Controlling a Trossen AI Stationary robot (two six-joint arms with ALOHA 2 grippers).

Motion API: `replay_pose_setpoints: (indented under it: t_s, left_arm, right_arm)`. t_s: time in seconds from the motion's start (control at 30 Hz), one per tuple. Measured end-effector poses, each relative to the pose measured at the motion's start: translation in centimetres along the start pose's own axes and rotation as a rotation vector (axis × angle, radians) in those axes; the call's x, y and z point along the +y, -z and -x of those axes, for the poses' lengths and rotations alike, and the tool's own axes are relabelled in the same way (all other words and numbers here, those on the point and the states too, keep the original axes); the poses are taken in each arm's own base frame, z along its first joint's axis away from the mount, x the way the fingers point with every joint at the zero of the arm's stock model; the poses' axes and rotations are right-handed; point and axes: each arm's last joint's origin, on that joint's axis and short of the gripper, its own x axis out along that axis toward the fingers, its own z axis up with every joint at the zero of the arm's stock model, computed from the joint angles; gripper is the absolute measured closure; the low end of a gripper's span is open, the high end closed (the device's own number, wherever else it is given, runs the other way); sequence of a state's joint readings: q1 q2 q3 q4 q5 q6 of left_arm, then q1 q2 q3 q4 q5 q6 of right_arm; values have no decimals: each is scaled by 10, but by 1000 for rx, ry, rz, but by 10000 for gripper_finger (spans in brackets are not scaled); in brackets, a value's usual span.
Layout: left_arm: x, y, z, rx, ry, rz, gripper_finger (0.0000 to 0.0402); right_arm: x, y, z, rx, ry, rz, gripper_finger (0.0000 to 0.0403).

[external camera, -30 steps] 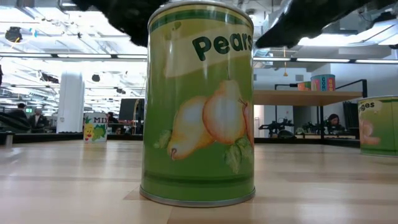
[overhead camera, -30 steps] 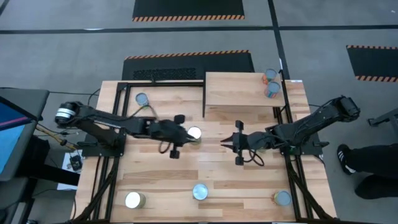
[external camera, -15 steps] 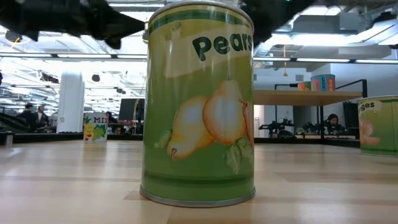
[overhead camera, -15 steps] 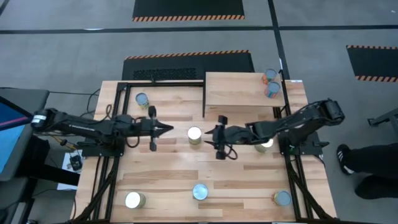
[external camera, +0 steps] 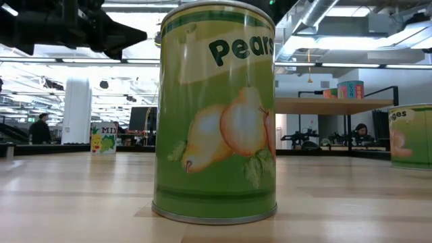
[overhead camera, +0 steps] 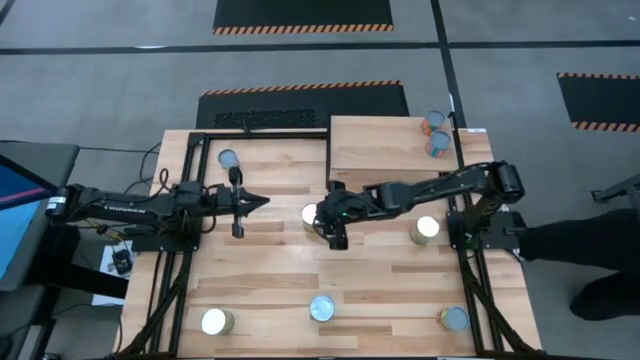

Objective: Pick and place cans onto a shelf
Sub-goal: Put the top canned pears on the shelf

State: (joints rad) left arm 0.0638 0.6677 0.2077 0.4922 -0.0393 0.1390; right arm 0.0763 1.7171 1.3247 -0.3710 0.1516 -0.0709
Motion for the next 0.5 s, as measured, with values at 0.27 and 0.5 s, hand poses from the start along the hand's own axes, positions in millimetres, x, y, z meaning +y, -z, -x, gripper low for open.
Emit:
replay_pose_setpoints:
  t_s: [0.27,0.5]
  left_arm:
    - [5,4,-1,40,-20,9,398]
    - [5,4,-1,40,-23,17,398]
  right_arm:
    - [0,0,-16,34,1,64,223]
    - [-2,6,-20,85,-2,72,223]
